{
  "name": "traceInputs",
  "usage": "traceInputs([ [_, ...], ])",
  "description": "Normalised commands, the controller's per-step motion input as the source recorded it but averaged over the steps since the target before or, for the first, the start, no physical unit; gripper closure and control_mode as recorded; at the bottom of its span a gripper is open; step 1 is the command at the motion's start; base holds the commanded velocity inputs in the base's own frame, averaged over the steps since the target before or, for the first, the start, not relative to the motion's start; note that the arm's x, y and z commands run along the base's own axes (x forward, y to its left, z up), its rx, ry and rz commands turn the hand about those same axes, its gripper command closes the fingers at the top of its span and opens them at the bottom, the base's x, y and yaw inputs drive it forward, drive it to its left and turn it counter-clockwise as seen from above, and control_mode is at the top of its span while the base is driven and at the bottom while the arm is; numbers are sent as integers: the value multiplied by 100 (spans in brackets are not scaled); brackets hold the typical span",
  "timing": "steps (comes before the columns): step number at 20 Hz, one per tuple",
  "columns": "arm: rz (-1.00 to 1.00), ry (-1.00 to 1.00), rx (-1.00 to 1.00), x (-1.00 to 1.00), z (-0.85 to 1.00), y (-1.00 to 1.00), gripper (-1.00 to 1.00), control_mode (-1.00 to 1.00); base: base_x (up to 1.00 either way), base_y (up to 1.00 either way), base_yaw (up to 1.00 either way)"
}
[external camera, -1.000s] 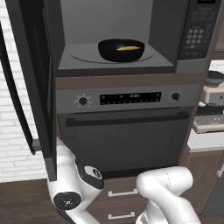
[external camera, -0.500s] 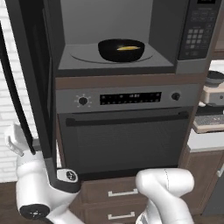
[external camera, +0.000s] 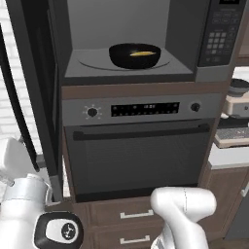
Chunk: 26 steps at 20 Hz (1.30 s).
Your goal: Pick the cucumber from the sink and place it in the bowl. Then pick the bowl and place it in the microwave. Then close the microwave door and press the start button.
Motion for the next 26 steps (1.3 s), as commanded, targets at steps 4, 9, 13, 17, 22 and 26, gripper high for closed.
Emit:
traceInputs([
  [4,-39,-25,19,-67,21,-59,-100,-100,0,0,0],
  [9,-39,-19,18,-33,34,-71,-100,-100,0,0,0],
  [13,-35,-7,20,-11,32,-94,-100,-100,0,0,0],
  [17,-25,-2,23,-8,19,-100,-100,-100,0,0,0],
  [22,-13,0,26,0,17,-100,-100,-100,0,0,0],
  [26,-2,-1,26,0,21,-100,-100,-100,0,0,0],
])
